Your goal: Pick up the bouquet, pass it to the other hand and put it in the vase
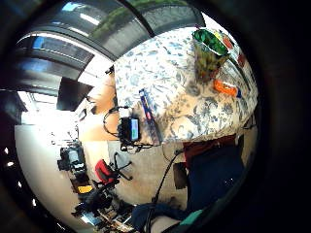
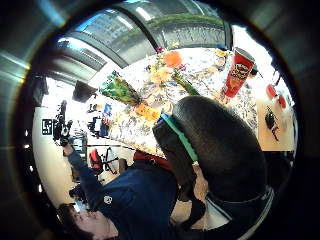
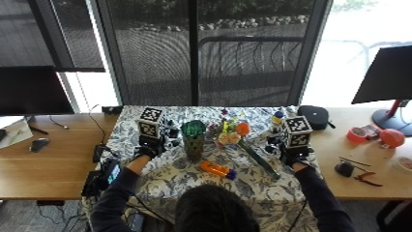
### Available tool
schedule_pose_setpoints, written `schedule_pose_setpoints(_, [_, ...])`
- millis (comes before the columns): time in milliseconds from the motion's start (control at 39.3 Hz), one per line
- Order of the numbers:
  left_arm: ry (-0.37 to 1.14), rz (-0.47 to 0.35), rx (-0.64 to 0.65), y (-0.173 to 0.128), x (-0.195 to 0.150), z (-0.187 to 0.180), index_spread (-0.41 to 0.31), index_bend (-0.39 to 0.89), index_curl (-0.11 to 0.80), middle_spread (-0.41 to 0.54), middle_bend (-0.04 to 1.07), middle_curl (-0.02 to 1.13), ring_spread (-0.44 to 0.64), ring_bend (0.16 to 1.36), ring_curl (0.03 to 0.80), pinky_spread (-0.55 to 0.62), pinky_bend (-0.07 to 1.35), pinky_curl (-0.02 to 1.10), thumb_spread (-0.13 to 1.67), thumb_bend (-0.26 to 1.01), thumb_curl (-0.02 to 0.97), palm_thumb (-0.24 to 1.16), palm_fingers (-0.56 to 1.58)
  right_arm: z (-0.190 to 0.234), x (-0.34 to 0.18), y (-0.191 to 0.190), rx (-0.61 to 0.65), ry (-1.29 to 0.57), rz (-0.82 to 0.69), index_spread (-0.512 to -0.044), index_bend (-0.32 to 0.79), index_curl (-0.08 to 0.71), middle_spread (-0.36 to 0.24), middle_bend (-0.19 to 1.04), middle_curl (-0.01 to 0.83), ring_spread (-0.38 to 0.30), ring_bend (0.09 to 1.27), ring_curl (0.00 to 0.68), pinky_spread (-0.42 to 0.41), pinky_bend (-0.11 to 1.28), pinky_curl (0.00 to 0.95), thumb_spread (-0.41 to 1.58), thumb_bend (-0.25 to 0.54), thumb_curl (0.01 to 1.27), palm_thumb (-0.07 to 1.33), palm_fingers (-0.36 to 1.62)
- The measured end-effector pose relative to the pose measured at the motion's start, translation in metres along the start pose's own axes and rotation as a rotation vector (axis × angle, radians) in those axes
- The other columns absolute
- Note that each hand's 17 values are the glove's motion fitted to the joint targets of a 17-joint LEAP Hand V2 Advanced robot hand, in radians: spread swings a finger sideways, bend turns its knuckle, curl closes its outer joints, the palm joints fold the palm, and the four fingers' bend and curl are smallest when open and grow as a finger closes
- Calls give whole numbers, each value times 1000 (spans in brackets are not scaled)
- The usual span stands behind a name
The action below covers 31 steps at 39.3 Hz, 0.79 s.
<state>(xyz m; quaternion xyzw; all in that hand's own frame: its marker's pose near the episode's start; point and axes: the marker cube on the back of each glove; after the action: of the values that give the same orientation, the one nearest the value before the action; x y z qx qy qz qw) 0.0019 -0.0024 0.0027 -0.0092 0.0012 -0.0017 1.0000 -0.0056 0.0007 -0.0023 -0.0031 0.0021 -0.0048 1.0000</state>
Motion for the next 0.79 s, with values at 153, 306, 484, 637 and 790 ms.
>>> schedule_pose_setpoints(153, [-16, 2, -4, -3, 4, 8, -5, 160, 98, 196, 166, 76, 253, 483, 135, 290, 281, 113, 764, 88, 83, 186, 122, -12, -15, 3, -2, 2, -43, -273, 135, 103, 2, 238, 127, 22, 406, 148, 116, 353, 158, 806, 176, 75, 295, 339])
schedule_pose_setpoints(306, [-24, 12, -8, -1, 7, 10, -6, 167, 148, 234, 172, 110, 313, 516, 164, 344, 297, 156, 938, 64, 119, 193, 95, -15, -24, 0, 2, 2, -69, -312, 138, 138, 1, 242, 175, 26, 419, 181, 136, 354, 199, 1011, 161, 101, 307, 321])
schedule_pose_setpoints(484, [-17, 11, -29, 1, 6, 11, -6, 168, 192, 255, 178, 144, 350, 534, 183, 372, 310, 193, 1039, 32, 155, 200, 72, -11, -36, -7, -7, -5, -92, -328, 137, 166, 8, 246, 218, 28, 428, 204, 146, 351, 230, 1134, 134, 127, 316, 322])
schedule_pose_setpoints(637, [-18, 32, -32, 0, 12, 3, -6, 170, 221, 264, 179, 168, 365, 544, 194, 383, 312, 216, 1085, 11, 182, 219, 60, -8, -46, -18, -19, -23, -91, -335, 139, 185, 7, 245, 248, 23, 430, 220, 150, 350, 252, 1189, 109, 146, 323, 324])
schedule_pose_setpoints(790, [3, 67, -17, -4, 25, 0, -6, 165, 243, 268, 183, 188, 373, 552, 203, 393, 313, 236, 1109, -10, 203, 227, 50, -11, -55, -27, -37, -64, -50, -337, 126, 195, 10, 254, 273, 19, 431, 234, 138, 358, 272, 1219, 85, 163, 331, 341])
